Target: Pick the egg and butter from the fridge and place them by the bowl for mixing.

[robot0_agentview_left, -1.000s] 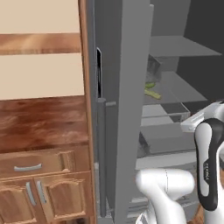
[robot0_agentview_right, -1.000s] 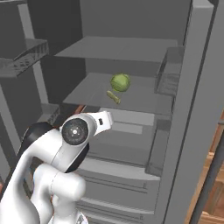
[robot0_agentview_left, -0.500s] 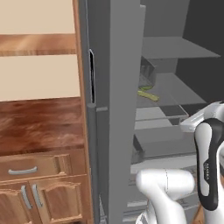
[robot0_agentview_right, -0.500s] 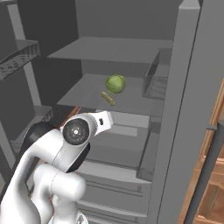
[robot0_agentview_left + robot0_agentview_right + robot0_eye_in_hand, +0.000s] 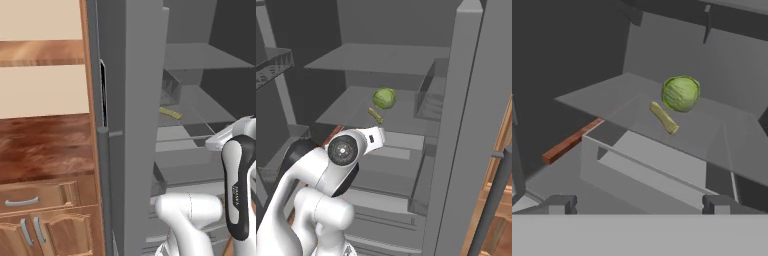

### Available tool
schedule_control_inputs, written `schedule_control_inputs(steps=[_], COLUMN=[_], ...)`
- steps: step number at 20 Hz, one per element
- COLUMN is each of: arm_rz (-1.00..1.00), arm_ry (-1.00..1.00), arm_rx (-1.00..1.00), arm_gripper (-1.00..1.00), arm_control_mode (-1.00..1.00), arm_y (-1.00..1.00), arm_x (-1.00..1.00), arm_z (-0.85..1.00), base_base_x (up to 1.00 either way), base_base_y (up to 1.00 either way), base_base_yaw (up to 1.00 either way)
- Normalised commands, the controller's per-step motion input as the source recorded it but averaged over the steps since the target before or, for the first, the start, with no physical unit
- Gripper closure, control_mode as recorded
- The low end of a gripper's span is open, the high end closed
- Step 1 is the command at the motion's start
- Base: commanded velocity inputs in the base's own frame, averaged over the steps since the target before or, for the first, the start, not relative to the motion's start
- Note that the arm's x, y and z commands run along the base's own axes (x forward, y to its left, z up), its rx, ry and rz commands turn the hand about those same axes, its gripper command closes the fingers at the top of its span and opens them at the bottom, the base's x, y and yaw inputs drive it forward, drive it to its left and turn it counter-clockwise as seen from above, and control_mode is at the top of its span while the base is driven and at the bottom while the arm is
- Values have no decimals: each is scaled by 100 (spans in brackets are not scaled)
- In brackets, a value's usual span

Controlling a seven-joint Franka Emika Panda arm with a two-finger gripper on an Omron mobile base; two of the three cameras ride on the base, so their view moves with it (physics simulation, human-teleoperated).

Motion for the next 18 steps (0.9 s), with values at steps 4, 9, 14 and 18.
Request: schedule_control_inputs(steps=[4,9,14,18], arm_rz=[0,0,-1,1], arm_ry=[0,0,15,23], arm_rx=[0,0,0,0], arm_gripper=[-100,-100,-100,-100], arm_control_mode=[100,100,-100,-100], arm_y=[0,0,12,1], arm_x=[0,0,32,18], arm_z=[0,0,34,47], base_base_x=[63,17,4,0], base_base_y=[0,0,0,0], base_base_yaw=[0,0,0,0])
